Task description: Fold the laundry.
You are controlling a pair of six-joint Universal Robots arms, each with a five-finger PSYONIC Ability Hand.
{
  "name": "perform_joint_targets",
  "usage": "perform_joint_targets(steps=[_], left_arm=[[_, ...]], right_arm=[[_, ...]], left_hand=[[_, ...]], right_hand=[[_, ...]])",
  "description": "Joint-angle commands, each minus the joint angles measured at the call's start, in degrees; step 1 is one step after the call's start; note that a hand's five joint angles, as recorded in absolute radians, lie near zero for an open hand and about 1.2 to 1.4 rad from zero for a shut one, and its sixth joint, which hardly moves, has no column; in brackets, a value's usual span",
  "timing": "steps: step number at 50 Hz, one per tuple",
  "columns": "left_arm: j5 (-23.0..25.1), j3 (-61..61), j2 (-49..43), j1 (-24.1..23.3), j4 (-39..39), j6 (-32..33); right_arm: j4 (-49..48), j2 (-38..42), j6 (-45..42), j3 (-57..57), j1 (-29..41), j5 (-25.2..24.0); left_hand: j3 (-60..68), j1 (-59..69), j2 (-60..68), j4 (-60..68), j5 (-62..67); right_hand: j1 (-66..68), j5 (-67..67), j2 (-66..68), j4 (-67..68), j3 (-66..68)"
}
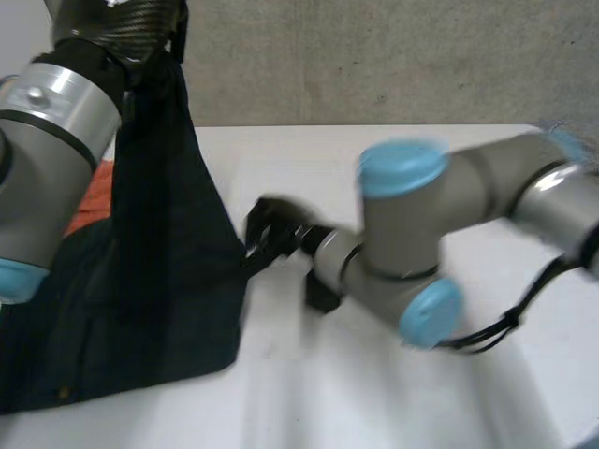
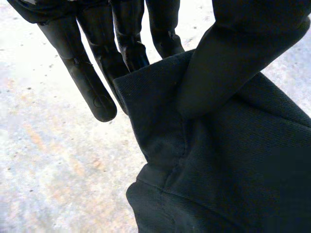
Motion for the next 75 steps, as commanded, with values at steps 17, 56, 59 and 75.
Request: perform_joint_targets(steps=[17, 56, 59, 75], left_arm=[[4.35, -7.77, 1.27, 5.14, -13.94, -1.63], [1.27, -0.56, 6.19, 2.41, -13.32, -2.77], [1.54, -1.08, 7.07, 3.81, -13.23, -2.86], [6.28, -10.48, 5.84, 8.74, -18.32, -4.09]], right_arm=[[14.11, -18.61, -48.54, 11.20, -11.33, 2.45], [-2.42, 4.53, 19.53, 1.88, -0.07, -3.63], [-3.13, -2.06, 5.58, 5.13, -4.46, -0.64], [14.44, -25.63, -54.21, 11.81, -10.71, 1.04]], left_hand=[[11.82, 13.70, 11.36, 11.25, 13.01], [11.82, 13.70, 11.36, 11.25, 13.01], [11.82, 13.70, 11.36, 11.25, 13.01], [11.82, 13.70, 11.36, 11.25, 13.01]], right_hand=[[-47.88, -15.13, -49.05, -49.88, -49.29], [13.50, 46.26, 12.34, 11.51, 12.09], [13.50, 46.26, 12.34, 11.51, 12.09], [13.50, 46.26, 12.34, 11.51, 12.09]])
